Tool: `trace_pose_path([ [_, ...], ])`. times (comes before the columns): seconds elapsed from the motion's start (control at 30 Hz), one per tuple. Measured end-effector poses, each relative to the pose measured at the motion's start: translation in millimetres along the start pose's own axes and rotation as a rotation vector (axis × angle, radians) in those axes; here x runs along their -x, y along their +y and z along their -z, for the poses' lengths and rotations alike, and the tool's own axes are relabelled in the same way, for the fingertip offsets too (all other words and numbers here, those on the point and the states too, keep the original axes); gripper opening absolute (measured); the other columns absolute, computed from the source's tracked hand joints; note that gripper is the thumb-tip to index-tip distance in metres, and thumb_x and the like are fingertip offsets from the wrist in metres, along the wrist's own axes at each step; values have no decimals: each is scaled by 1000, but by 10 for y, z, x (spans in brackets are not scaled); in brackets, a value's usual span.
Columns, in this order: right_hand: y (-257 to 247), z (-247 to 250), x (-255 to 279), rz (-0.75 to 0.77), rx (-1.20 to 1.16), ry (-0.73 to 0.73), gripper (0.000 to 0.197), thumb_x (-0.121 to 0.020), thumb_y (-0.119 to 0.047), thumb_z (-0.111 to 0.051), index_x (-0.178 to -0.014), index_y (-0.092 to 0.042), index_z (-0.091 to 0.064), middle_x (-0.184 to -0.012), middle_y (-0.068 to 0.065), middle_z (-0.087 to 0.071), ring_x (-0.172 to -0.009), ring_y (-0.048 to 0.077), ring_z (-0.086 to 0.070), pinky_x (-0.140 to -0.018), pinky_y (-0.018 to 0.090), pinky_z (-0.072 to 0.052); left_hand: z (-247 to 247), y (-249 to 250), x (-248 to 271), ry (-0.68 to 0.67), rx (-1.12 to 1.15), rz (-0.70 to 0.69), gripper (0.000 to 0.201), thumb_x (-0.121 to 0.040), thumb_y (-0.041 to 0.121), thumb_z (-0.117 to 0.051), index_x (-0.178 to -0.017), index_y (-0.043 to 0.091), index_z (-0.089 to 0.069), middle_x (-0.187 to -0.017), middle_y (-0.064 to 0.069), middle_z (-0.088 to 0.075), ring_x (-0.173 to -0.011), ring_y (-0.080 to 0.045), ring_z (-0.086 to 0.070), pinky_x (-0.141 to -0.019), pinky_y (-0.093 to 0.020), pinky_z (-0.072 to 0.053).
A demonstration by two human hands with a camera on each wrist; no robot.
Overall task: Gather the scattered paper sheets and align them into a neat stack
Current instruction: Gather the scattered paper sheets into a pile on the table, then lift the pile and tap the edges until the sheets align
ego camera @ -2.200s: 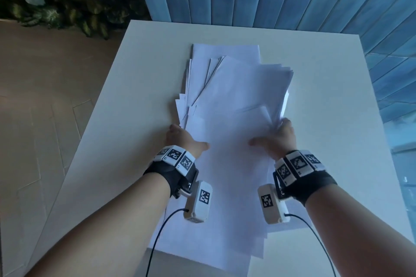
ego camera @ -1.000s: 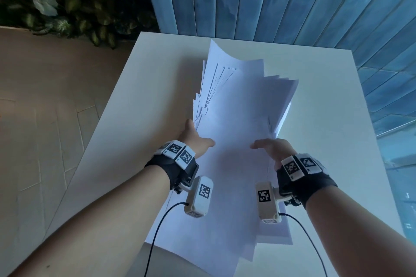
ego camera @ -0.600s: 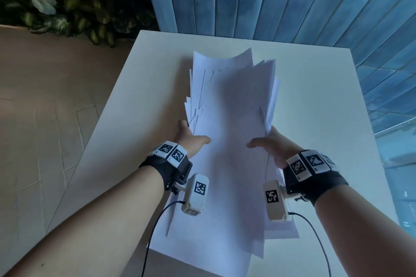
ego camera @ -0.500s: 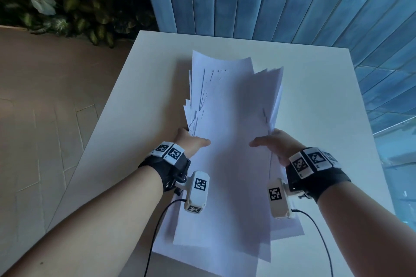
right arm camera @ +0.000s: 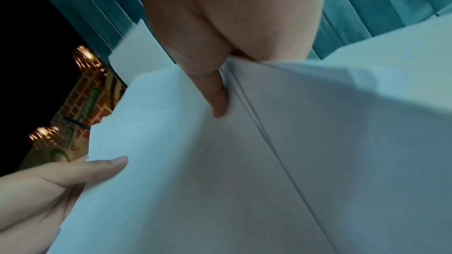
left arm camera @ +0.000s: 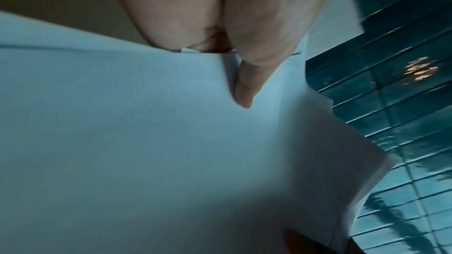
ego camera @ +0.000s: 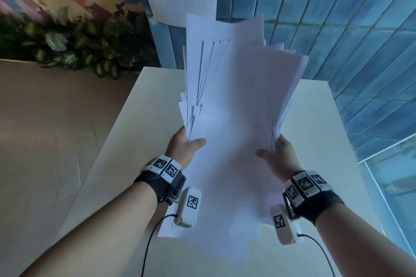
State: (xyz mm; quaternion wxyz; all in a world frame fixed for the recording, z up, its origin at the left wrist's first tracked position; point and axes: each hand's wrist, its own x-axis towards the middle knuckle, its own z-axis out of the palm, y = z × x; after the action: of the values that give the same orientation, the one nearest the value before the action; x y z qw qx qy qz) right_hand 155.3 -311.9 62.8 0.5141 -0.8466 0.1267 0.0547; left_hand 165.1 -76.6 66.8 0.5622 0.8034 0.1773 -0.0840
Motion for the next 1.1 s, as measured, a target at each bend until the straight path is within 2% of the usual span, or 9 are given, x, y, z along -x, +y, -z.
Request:
trace_pose_path([
  [0.1, -290, 159, 2, 147, -70, 113, 16, -79, 2, -69, -95, 3, -65, -96, 28, -69, -94, 41, -65, -50, 15, -43, 96, 318, 25, 49, 62, -164, 36, -79, 28, -73, -73, 24, -38, -76, 10, -36, -74, -13, -37, -67, -22, -35],
  [0.2, -553, 311, 52, 235, -144, 187, 14, -78, 0, -71, -77, -12, -65, -76, 8, -68, -75, 29, -66, -51, 8, -43, 212, 589, 118, 110, 139, -261, 48, -67, 36, -79, -69, 3, -45, -63, -2, -45, -60, -13, -43, -64, -31, -44],
  [0.3, -690, 433, 121, 276, -175, 248, 37, -76, -2, -75, -52, -15, -49, -51, 0, -50, -42, 5, -43, -40, 18, -34, 336, 812, 215, 152, 67, -348, 60, -70, 19, -83, -45, 19, -29, -32, 13, -29, -35, -1, -29, -43, -14, -31],
  [0.43, -696, 503, 229, 278, -218, 266, 47, -74, -10, -78, -45, -14, -41, -43, 1, -36, -40, 14, -30, -48, 28, -27, 407, 945, 446, 204, -31, -411, 57, -74, 13, -81, -40, 17, -36, -26, 4, -39, -26, -3, -34, -39, -12, -27],
  [0.5, -663, 494, 306, 291, -239, 273, 42, -74, -12, -79, -49, -10, -46, -45, 4, -40, -43, 15, -33, -48, 28, -29, 395, 955, 566, 204, -3, -434, 40, -75, 10, -79, -53, -11, -53, -60, -10, -61, -29, 2, -36, -41, -9, -29],
  [0.57, -634, 489, 376, 304, -319, 271, 40, -76, -7, -77, -49, -13, -48, -39, -11, -44, -36, 7, -36, -44, 20, -32, 377, 937, 618, 221, 1, -430, 38, -76, 14, -79, -59, -11, -56, -58, -30, -45, -37, 1, -33, -44, -12, -32],
  [0.67, -640, 494, 470, 342, -331, 259, 43, -79, -6, -75, -46, -8, -47, -36, -13, -39, -34, 3, -29, -44, 19, -29, 367, 849, 608, 223, -33, -375, 45, -76, 24, -79, -52, 12, -42, -49, 1, -37, -46, -8, -36, -49, -21, -34],
  [0.93, -954, 605, 556, 539, -254, 258, 11, -84, -3, -69, -78, -12, -68, -53, -25, -62, -53, -13, -57, -54, 2, -40, 408, 881, 652, 242, 135, -498, 23, -78, 17, -77, -80, -5, -69, -79, -12, -71, -72, -20, -66, -68, -23, -50],
  [1.1, -956, 533, 560, 553, -176, 272, 9, -83, -9, -71, -91, -4, -71, -78, 1, -67, -62, -5, -61, -59, 2, -42, 392, 777, 646, 262, 205, -487, 25, -81, 10, -73, -104, -1, -70, -97, -8, -71, -91, -20, -67, -70, -7, -49],
])
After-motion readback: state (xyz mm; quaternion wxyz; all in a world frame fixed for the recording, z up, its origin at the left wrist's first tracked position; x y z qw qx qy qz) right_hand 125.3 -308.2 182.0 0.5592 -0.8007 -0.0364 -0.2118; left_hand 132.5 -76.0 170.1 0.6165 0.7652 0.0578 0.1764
